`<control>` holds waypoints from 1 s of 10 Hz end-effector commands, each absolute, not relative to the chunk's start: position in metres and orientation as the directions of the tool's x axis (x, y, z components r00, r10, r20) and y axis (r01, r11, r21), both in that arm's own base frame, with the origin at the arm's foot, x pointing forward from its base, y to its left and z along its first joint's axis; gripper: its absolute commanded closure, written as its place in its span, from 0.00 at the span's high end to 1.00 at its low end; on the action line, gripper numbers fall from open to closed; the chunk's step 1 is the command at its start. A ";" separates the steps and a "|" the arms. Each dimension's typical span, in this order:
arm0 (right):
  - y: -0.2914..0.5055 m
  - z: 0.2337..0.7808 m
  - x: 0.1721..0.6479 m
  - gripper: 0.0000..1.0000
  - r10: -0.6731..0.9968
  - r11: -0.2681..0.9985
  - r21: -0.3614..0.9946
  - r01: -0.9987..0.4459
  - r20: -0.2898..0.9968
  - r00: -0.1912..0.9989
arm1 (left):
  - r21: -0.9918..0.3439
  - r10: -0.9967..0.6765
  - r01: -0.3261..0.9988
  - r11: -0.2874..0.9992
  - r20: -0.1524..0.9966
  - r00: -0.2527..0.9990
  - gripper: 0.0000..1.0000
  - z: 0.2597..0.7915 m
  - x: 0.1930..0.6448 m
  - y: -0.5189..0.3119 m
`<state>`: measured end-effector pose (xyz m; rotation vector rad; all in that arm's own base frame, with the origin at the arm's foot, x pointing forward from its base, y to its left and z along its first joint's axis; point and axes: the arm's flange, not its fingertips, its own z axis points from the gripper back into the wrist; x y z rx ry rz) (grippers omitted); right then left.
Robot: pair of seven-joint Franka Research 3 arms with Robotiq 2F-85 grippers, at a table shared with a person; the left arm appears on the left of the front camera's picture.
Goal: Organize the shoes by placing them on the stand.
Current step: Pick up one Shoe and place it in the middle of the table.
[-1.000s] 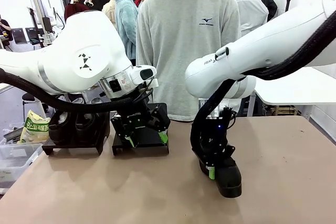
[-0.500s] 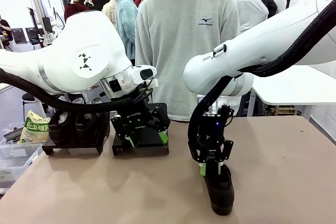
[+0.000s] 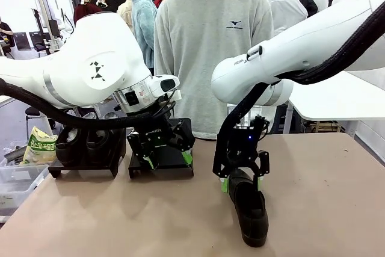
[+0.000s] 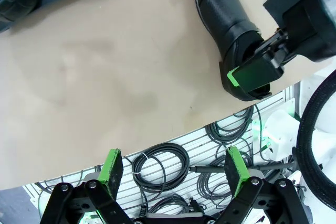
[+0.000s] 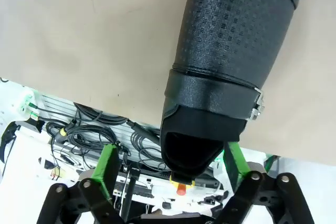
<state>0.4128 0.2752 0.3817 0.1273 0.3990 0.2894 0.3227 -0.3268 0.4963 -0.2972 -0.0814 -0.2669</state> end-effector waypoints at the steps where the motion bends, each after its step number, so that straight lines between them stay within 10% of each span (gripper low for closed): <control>1: 0.268 0.386 0.409 1.00 0.311 0.945 0.206 -0.253 -0.329 0.892 | -0.287 -0.251 0.272 0.919 0.108 0.962 1.00 0.498 0.323 -0.325; 10: 0.273 0.392 0.412 1.00 0.306 0.949 0.180 -0.258 -0.340 0.889 | -0.287 -0.251 0.272 0.919 0.108 0.962 1.00 0.498 0.323 -0.325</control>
